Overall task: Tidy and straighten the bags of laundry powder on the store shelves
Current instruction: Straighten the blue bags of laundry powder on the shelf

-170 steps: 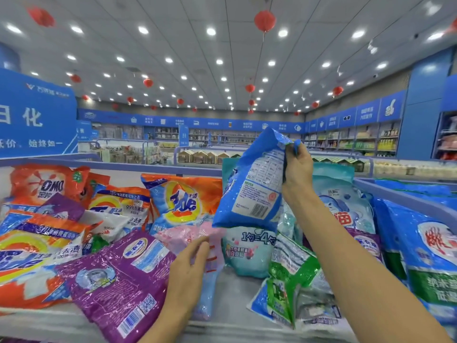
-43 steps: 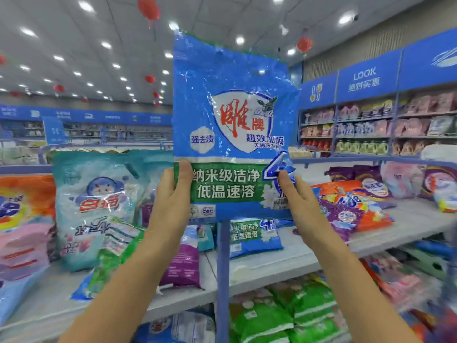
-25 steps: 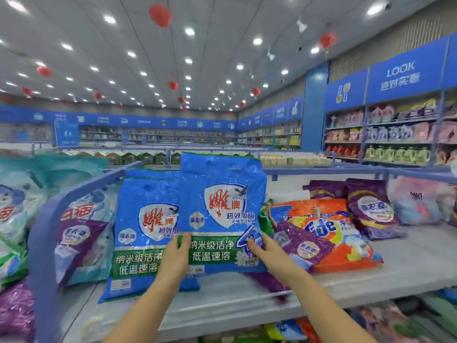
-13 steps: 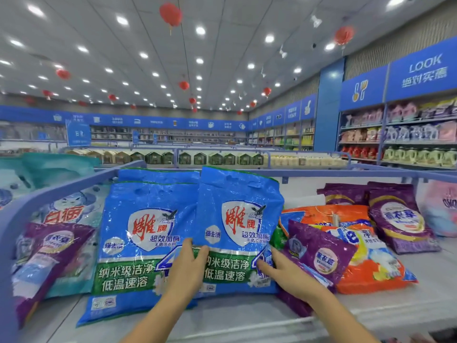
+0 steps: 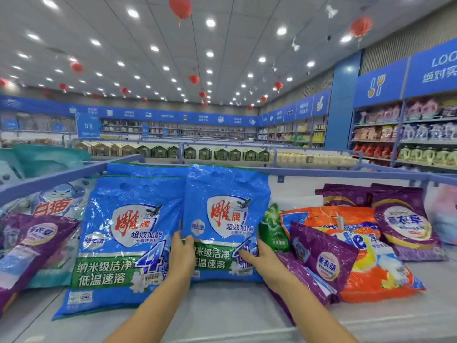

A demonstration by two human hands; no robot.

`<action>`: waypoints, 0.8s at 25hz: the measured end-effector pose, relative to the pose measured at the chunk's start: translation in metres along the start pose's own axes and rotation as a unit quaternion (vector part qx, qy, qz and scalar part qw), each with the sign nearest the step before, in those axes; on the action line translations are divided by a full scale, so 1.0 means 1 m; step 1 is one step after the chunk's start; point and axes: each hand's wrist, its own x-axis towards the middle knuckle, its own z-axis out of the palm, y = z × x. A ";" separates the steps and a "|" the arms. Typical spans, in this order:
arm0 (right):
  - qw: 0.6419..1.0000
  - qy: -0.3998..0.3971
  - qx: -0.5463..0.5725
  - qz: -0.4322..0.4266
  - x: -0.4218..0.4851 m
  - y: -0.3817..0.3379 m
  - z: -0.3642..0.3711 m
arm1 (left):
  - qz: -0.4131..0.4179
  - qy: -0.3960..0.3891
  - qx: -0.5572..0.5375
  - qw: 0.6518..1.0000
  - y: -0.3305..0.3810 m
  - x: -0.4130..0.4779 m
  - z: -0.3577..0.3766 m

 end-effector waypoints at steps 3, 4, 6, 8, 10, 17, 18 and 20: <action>0.998 0.017 0.055 0.019 0.007 0.008 0.000 | -0.007 0.048 0.023 0.999 -0.005 0.001 0.007; 0.995 0.023 0.088 0.028 0.008 0.009 -0.003 | -0.004 0.063 0.019 0.998 -0.006 0.003 0.009; 0.984 0.041 0.162 0.054 0.011 0.011 -0.006 | -0.003 0.084 0.014 0.996 -0.008 0.005 0.011; 0.975 0.047 0.204 0.074 0.012 0.011 -0.003 | -0.004 0.097 0.014 0.995 -0.009 0.009 0.013; 0.976 0.058 0.196 0.080 0.013 0.008 -0.002 | -0.008 0.100 0.014 0.995 -0.012 0.013 0.014; 0.975 0.109 0.180 0.071 0.021 -0.013 0.005 | 0.000 0.123 0.006 0.992 -0.016 0.013 0.017; 0.972 0.132 0.183 0.070 0.022 -0.015 0.007 | 0.005 0.124 0.005 0.992 -0.016 0.012 0.017; 0.972 0.157 0.167 0.045 0.023 -0.017 0.008 | 0.015 0.122 0.005 0.992 -0.019 0.012 0.016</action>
